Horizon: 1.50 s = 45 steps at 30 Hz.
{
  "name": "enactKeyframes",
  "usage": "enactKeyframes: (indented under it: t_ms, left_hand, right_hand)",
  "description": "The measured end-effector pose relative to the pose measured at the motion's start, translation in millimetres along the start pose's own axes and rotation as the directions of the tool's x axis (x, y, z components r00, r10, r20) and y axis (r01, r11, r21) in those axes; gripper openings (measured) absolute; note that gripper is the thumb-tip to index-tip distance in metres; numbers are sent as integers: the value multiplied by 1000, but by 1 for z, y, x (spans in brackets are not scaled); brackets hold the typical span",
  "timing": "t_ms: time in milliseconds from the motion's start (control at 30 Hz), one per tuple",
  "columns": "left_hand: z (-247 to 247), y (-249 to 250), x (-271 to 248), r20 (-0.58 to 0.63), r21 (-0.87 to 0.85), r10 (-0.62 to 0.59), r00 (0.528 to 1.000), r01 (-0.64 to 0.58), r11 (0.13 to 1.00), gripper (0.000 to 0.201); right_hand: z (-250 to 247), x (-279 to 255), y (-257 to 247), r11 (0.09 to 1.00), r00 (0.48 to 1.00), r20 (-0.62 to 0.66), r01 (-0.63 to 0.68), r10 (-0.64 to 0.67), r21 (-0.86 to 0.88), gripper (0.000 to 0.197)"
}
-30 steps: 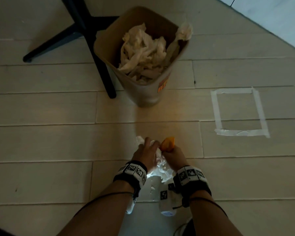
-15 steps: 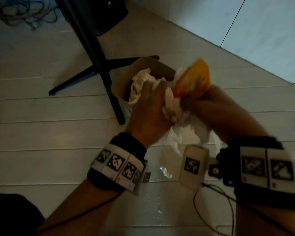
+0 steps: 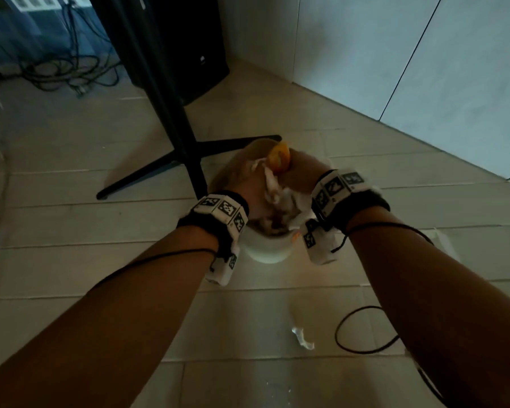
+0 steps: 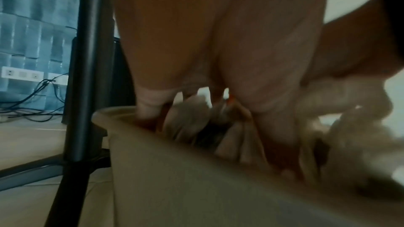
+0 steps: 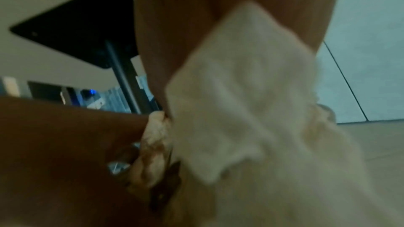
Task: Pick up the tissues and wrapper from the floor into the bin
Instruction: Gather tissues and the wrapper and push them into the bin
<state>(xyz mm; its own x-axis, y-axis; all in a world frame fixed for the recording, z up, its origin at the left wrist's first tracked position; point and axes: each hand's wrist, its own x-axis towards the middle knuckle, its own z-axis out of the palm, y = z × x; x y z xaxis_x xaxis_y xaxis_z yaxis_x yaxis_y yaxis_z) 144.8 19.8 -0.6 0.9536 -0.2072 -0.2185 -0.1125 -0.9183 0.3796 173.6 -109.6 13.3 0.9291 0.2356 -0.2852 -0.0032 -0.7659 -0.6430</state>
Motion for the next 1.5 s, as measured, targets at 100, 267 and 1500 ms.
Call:
enactKeyframes:
  t_ms: [100, 267, 1500]
  left_hand:
    - [-3, -18, 3, 105, -1, -20, 994, 20, 1000, 129]
    - [-1, -14, -5, 10, -138, 72, 997, -70, 988, 85]
    - [226, 23, -136, 298, -60, 144, 944, -132, 989, 44]
  right_hand:
    - [12, 14, 9, 948, 987, 113, -72, 111, -309, 14]
    - [27, 17, 12, 856, 987, 124, -20, 98, -516, 32]
    - [79, -114, 172, 899, 911, -137, -344, 390, 271, 34]
